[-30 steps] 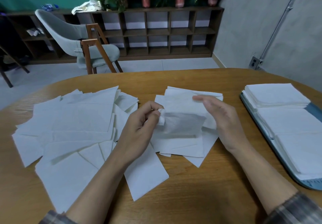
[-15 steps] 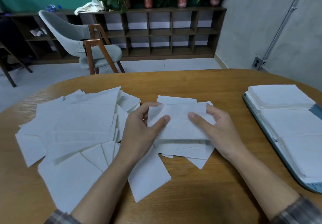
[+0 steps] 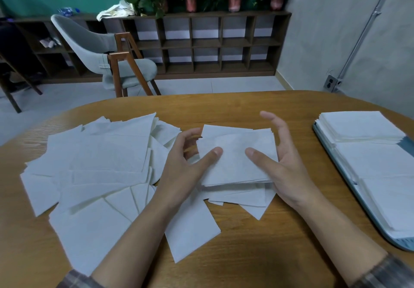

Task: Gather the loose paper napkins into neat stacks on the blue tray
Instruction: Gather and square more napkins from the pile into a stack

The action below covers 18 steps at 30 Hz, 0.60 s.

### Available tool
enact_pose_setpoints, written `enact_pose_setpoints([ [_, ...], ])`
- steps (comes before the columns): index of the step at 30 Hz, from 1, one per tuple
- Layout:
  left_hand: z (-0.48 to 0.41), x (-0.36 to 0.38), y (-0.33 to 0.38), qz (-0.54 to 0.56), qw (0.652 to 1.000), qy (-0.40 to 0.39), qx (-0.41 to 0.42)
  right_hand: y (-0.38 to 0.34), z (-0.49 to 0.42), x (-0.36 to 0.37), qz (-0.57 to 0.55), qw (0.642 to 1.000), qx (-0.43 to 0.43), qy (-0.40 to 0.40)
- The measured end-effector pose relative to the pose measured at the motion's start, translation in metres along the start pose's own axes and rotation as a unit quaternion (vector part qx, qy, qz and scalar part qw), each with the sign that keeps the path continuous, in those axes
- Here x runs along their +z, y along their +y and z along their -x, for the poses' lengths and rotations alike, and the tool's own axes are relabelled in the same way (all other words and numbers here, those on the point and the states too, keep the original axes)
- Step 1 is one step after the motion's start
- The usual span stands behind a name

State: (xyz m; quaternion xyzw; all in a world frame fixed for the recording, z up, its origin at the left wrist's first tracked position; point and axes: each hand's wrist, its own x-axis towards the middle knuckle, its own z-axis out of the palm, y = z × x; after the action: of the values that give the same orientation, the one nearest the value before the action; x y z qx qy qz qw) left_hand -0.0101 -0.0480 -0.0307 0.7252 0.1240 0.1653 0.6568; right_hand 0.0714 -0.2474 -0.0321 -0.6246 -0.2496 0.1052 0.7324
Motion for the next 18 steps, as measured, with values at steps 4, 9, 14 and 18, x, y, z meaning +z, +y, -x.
enact_pose_setpoints([
  [4,0.002,-0.001,0.006,0.066,0.996,-0.052,-0.041,0.000,0.000,-0.001,-0.005,1.000,0.006,0.000],
  [9,0.006,0.002,0.003,0.035,0.999,-0.007,0.017,-0.003,0.000,-0.003,0.153,0.987,-0.027,-0.027],
  [14,-0.004,-0.002,-0.011,-0.195,0.976,-0.036,0.087,0.005,-0.004,-0.010,0.211,0.975,-0.012,0.070],
  [18,0.002,-0.001,-0.014,-0.304,0.931,-0.175,0.097,0.009,-0.008,-0.019,0.251,0.958,-0.027,0.138],
])
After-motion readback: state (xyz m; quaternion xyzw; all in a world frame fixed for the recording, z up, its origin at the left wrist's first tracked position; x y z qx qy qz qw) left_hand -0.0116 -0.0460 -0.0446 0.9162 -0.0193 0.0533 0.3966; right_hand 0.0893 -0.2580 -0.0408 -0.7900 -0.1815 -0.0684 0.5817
